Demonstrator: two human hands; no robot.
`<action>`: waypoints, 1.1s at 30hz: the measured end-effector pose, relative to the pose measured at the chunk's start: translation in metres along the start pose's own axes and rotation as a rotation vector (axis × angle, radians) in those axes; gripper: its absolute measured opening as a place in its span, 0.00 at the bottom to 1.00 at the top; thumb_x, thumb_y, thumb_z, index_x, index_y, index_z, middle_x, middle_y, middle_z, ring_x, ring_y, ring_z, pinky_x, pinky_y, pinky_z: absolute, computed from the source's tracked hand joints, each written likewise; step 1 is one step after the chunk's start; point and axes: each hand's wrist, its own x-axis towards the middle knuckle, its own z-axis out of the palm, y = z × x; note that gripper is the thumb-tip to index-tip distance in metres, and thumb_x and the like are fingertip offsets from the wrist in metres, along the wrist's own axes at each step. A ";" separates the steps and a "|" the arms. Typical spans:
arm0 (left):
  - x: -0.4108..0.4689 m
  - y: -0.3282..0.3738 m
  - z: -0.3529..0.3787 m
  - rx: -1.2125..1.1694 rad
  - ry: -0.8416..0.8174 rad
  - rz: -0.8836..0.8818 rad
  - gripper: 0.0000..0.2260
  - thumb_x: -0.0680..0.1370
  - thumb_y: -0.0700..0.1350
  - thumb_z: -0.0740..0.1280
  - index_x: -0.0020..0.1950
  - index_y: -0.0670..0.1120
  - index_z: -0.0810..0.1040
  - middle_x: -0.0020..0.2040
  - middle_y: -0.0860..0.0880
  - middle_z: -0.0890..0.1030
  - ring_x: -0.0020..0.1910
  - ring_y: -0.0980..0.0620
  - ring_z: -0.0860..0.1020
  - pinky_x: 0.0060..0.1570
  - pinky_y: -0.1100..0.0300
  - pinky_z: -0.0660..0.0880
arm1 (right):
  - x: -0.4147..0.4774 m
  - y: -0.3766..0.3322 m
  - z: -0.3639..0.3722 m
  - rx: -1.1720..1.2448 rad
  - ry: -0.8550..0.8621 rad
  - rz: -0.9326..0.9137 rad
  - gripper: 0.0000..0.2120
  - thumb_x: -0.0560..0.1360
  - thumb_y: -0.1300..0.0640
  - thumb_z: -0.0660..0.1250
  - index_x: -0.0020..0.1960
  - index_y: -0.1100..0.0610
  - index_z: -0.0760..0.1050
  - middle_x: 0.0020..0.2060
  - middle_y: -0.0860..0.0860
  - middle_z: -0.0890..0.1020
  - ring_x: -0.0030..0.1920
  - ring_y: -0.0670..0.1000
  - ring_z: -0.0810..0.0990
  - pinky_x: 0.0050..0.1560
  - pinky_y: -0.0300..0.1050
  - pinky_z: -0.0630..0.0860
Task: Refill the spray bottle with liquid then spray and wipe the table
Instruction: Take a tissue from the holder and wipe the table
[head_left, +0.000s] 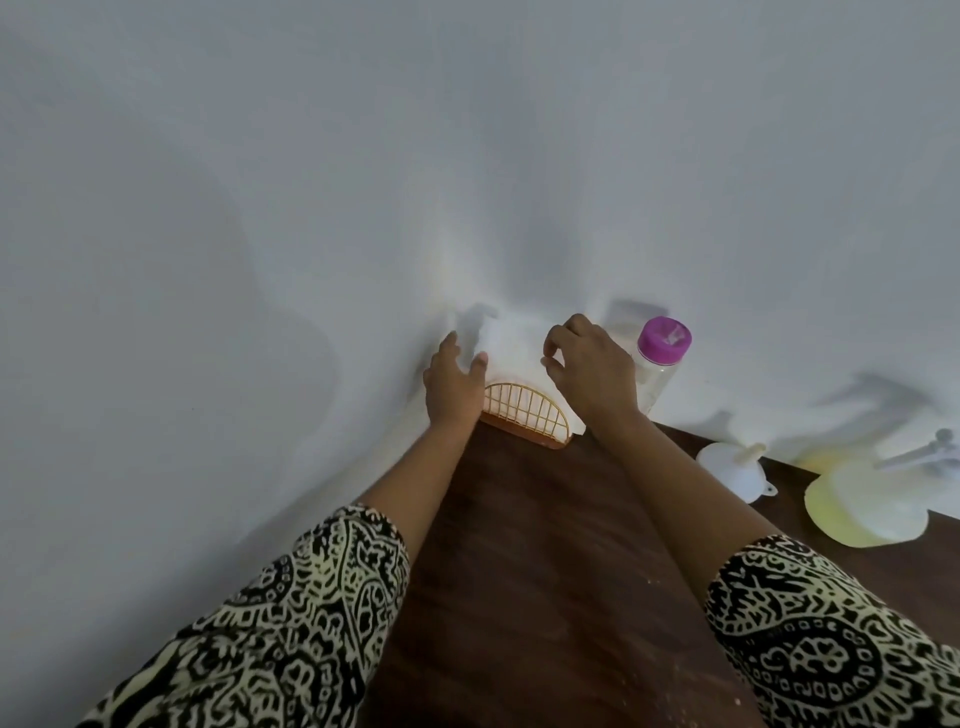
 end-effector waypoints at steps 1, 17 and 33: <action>0.008 0.004 0.000 -0.068 -0.028 -0.049 0.22 0.79 0.50 0.65 0.71 0.45 0.70 0.68 0.45 0.74 0.67 0.44 0.72 0.64 0.49 0.72 | -0.001 -0.001 0.000 0.009 0.004 0.003 0.05 0.76 0.56 0.66 0.49 0.56 0.78 0.50 0.50 0.78 0.46 0.51 0.78 0.36 0.42 0.74; -0.014 -0.004 -0.013 -0.094 0.121 0.278 0.08 0.73 0.45 0.73 0.50 0.44 0.83 0.54 0.46 0.83 0.49 0.53 0.78 0.47 0.62 0.76 | 0.017 -0.015 0.004 -0.021 -0.123 -0.273 0.25 0.70 0.54 0.73 0.65 0.54 0.73 0.62 0.53 0.77 0.63 0.57 0.72 0.56 0.56 0.70; -0.065 -0.019 -0.002 -0.331 -0.214 -0.014 0.23 0.79 0.43 0.66 0.74 0.49 0.66 0.72 0.48 0.70 0.69 0.49 0.71 0.64 0.56 0.71 | 0.006 -0.007 -0.075 0.446 -0.286 0.172 0.08 0.78 0.55 0.63 0.52 0.59 0.75 0.47 0.54 0.80 0.49 0.56 0.78 0.44 0.44 0.69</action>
